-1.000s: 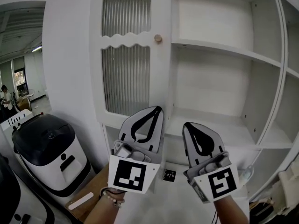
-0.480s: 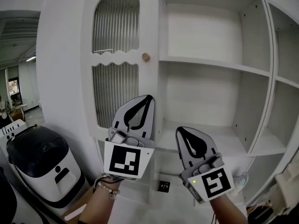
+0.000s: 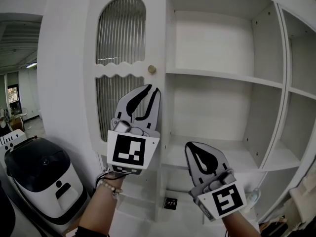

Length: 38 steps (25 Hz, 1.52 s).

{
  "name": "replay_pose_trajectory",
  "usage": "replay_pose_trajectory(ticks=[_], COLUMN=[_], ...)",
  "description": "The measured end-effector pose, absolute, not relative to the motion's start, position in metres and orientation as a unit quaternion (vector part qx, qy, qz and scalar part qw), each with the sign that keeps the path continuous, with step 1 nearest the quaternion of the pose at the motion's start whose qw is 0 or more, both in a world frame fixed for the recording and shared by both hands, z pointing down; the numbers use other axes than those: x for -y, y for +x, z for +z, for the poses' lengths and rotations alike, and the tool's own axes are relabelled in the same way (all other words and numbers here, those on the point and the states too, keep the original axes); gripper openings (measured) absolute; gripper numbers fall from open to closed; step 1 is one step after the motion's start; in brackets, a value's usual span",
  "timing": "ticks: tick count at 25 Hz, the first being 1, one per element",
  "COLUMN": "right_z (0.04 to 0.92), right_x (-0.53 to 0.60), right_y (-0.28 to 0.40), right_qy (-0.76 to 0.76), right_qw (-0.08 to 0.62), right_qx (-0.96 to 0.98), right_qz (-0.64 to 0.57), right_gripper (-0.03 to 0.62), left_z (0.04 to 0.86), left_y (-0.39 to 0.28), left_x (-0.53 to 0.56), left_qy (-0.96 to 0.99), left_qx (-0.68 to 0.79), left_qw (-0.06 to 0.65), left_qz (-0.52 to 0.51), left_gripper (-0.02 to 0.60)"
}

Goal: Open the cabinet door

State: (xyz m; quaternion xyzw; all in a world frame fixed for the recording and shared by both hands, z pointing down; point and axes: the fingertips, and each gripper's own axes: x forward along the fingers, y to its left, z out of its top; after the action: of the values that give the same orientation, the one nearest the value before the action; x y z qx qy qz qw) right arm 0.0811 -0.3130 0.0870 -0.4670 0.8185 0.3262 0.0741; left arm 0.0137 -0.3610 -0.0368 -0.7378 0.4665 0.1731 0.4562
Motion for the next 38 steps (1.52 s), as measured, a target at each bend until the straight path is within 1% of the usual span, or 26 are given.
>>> replay_pose_trajectory(ticks=[5, 10, 13, 20, 26, 31, 33, 38], right_z=[0.083, 0.081, 0.079, 0.081, 0.080, 0.082, 0.082, 0.083], right_x=[0.312, 0.308, 0.307, 0.306, 0.304, 0.304, 0.303, 0.303], right_y=[0.086, 0.087, 0.090, 0.091, 0.091, 0.093, 0.094, 0.092], right_qy=[-0.466, -0.469, -0.469, -0.469, -0.470, -0.472, -0.473, -0.475], right_qw=[0.089, 0.081, 0.086, 0.084, 0.082, 0.078, 0.079, 0.074], right_qx=[-0.809, -0.814, -0.806, -0.806, -0.805, -0.808, -0.807, -0.811], right_qz=[0.348, 0.332, 0.351, 0.351, 0.353, 0.344, 0.345, 0.333], right_gripper=[0.000, 0.000, 0.000, 0.000, 0.000, 0.000, 0.000, 0.000], left_z=[-0.055, -0.072, -0.078, -0.091, -0.096, -0.096, -0.096, -0.096], left_y=[0.021, 0.018, 0.015, 0.017, 0.020, 0.018, 0.016, 0.015], left_x=[0.365, 0.373, 0.380, 0.390, 0.398, 0.398, 0.399, 0.399], left_qy=[-0.732, -0.729, -0.725, -0.724, -0.723, -0.727, -0.727, -0.729], left_qx=[-0.467, -0.478, -0.487, -0.495, -0.497, -0.497, -0.499, -0.501], left_qw=[0.468, 0.462, 0.460, 0.458, 0.460, 0.449, 0.443, 0.441], left_qz=[0.163, 0.164, 0.156, 0.144, 0.139, 0.156, 0.159, 0.153], left_gripper=[0.078, 0.115, 0.123, 0.137, 0.135, 0.133, 0.091, 0.091])
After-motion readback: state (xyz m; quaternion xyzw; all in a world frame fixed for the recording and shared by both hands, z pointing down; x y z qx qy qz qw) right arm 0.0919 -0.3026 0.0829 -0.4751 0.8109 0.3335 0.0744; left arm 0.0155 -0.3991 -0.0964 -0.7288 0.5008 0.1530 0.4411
